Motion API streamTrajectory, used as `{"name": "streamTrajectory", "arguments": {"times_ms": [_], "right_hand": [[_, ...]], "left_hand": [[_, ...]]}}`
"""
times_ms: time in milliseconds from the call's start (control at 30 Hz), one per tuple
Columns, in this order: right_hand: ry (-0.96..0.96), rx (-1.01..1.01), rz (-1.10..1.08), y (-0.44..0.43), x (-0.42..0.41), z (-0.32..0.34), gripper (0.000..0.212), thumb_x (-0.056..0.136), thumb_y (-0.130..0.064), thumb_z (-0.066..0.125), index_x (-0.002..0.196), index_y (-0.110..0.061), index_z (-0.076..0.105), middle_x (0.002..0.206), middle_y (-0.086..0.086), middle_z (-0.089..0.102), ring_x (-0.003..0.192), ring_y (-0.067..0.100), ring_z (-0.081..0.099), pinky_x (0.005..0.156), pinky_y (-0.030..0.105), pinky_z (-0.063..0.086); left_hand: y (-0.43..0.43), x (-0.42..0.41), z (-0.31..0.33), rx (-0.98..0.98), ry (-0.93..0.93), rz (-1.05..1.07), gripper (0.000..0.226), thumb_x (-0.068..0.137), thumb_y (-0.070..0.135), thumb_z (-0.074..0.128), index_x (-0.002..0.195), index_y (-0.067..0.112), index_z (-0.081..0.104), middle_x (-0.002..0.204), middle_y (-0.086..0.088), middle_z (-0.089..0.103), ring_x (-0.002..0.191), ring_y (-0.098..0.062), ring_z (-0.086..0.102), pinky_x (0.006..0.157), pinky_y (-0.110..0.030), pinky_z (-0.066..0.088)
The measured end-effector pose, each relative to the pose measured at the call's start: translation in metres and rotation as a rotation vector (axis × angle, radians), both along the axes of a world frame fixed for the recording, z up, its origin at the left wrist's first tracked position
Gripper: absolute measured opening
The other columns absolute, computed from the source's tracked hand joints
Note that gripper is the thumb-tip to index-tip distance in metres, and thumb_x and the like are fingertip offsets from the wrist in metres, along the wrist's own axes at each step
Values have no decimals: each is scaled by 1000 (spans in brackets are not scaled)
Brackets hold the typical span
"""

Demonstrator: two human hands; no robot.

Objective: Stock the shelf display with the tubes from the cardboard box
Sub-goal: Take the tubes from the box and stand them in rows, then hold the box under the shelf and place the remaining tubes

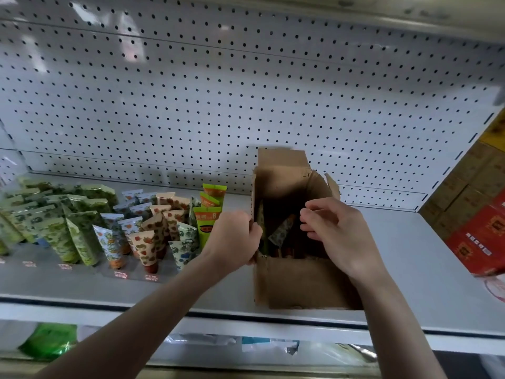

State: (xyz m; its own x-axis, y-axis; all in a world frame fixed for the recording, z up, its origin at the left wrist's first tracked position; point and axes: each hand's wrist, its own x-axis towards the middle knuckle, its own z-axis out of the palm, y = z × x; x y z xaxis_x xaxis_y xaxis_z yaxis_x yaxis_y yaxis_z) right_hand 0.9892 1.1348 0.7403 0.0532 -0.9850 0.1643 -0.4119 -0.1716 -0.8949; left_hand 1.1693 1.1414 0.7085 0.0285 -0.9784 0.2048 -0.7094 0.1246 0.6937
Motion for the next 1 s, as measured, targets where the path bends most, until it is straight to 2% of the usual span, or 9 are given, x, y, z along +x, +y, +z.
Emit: {"name": "streamTrajectory", "arguments": {"times_ms": [100, 200, 300, 500, 600, 667, 767, 1000], "right_hand": [[22, -13, -9, 4, -3, -1, 18, 87, -32, 62, 103, -24, 66, 82, -2, 71, 81, 11, 69, 82, 42, 56], [40, -9, -13, 9, -5, -1, 23, 88, -32, 61, 108, -21, 65, 85, -4, 70, 82, 9, 68, 82, 39, 57], [91, -21, -11, 14, -6, 0, 26, 89, -33, 60, 111, -20, 64, 87, -7, 69, 82, 8, 68, 82, 37, 57], [84, -26, -11, 19, -6, 3, 20, 88, -31, 61, 106, -21, 64, 84, -6, 70, 80, 8, 68, 81, 36, 57], [88, -19, 4, 22, -2, 3, 21, 88, -31, 61, 106, -21, 65, 85, -5, 70, 80, 8, 68, 82, 37, 57], [92, -17, 15, 24, 2, 4, 21, 89, -29, 61, 107, -20, 65, 86, -5, 70, 81, 8, 68, 83, 37, 56], [88, -24, 21, 26, 7, 6, 21, 89, -29, 62, 107, -19, 65, 87, -3, 70, 80, 8, 68, 82, 36, 57], [124, -22, 7, 33, 23, 4, 20, 88, -30, 62, 107, -21, 65, 89, -2, 69, 83, 11, 68, 84, 38, 56]], "left_hand": [[4, 1, -3, -73, -36, -30, 32, 92, 11, 46, 64, -4, 52, 57, -17, 57, 52, -30, 61, 44, -37, 43], [9, 1, -1, -141, -67, -71, 33, 91, 9, 47, 59, 2, 49, 49, -6, 47, 42, -18, 47, 39, -24, 34], [13, 1, 0, -173, -95, -89, 33, 90, 9, 47, 58, 4, 48, 47, -1, 41, 40, -11, 37, 40, -23, 31], [30, 3, 4, -199, -134, -96, 38, 90, 9, 46, 53, 15, 39, 48, 4, 39, 42, -9, 33, 45, -19, 28], [36, 6, 5, -224, -129, -102, 32, 89, 9, 47, 58, 3, 49, 52, -8, 49, 47, -20, 41, 48, -33, 37], [38, 9, 5, -248, -120, -118, 32, 90, 12, 46, 61, 0, 52, 54, -11, 52, 48, -22, 46, 50, -36, 40], [40, 11, 6, -298, -119, -145, 34, 86, 20, 40, 59, 1, 51, 51, -8, 49, 45, -20, 43, 46, -31, 35], [48, 26, 10, -300, -113, -202, 32, 87, 21, 41, 57, 10, 43, 47, 1, 39, 43, -13, 35, 44, -22, 26]]}}
